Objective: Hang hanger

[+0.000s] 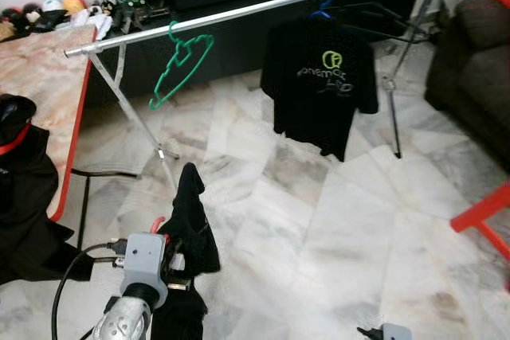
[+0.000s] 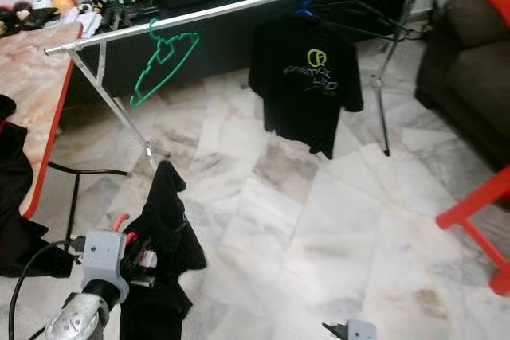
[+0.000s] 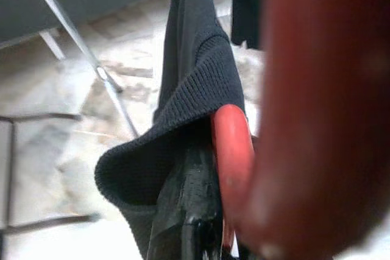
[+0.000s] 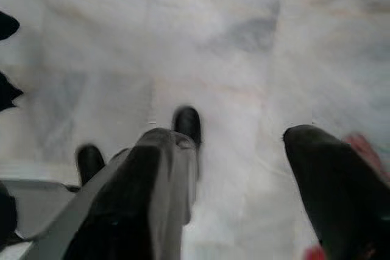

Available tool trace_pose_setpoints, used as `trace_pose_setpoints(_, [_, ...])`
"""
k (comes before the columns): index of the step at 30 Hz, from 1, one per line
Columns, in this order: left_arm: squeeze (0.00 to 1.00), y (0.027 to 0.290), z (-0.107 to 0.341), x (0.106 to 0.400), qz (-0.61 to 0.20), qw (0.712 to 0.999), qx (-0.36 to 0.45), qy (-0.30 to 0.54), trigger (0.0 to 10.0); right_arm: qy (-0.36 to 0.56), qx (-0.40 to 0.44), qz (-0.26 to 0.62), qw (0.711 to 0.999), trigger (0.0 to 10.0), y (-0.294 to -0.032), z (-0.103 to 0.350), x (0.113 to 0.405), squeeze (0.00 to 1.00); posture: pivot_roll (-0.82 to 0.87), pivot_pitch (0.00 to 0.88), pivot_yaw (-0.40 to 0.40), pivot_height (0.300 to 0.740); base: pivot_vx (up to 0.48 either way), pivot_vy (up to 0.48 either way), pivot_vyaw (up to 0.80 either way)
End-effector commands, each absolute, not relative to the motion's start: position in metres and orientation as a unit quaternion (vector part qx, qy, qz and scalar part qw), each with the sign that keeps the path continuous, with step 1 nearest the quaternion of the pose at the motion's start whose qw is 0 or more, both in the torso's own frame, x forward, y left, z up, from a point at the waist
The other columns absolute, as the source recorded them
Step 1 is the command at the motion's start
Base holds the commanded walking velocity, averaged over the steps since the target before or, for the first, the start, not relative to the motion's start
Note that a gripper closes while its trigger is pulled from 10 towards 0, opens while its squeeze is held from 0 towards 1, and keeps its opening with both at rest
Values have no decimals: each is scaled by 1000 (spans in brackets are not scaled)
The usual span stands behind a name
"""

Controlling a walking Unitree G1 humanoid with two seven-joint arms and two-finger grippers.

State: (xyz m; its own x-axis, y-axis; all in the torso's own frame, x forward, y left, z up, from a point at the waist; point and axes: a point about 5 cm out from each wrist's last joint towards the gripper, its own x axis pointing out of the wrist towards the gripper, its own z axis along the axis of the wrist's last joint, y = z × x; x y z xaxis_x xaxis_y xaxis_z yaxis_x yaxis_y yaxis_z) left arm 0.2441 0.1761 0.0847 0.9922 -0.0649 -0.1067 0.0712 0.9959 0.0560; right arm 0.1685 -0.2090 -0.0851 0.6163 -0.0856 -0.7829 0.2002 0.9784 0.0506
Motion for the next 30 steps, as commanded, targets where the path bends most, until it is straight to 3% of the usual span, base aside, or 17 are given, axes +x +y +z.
trace_pose_setpoints(1, [0, 178, 83, 244, -37, 998, 28, 48, 10000, 441, 73, -77, 891, 10000, -202, -89, 164, 0, 38, 99, 42, 740, -296, 0, 0])
trace_pose_setpoints(8, [0, 176, 85, 259, -39, 999, 16, 33, 10000, 442, 65, -83, 891, 10000, -202, -88, 166, 0, 35, 6, 22, 740, -296, 0, 0])
trace_pose_setpoints(15, [0, 170, 87, 270, -46, 999, 9, 20, 10000, 431, 56, -79, 897, 10000, -203, -86, 170, 0, 49, 0, 8, 740, -296, 0, 0])
trace_pose_setpoints(19, [0, 161, 80, 271, -90, 995, 0, 53, 10000, 419, 58, -80, 903, 10000, -203, -84, 172, 0, 46, 0, 12, 740, -188, 0, 0])
trace_pose_setpoints(25, [0, 138, 72, 270, -213, 968, 54, 122, 10000, 383, 64, -76, 919, 10000, -201, -79, 178, 0, 46, 0, 40, 740, 0, 0, 0])
trace_pose_setpoints(30, [0, 129, 75, 271, -263, 949, 85, 149, 10000, 354, 74, -70, 930, 10000, -199, -75, 183, 0, 35, 0, 62, 740, 0, 0, 0])
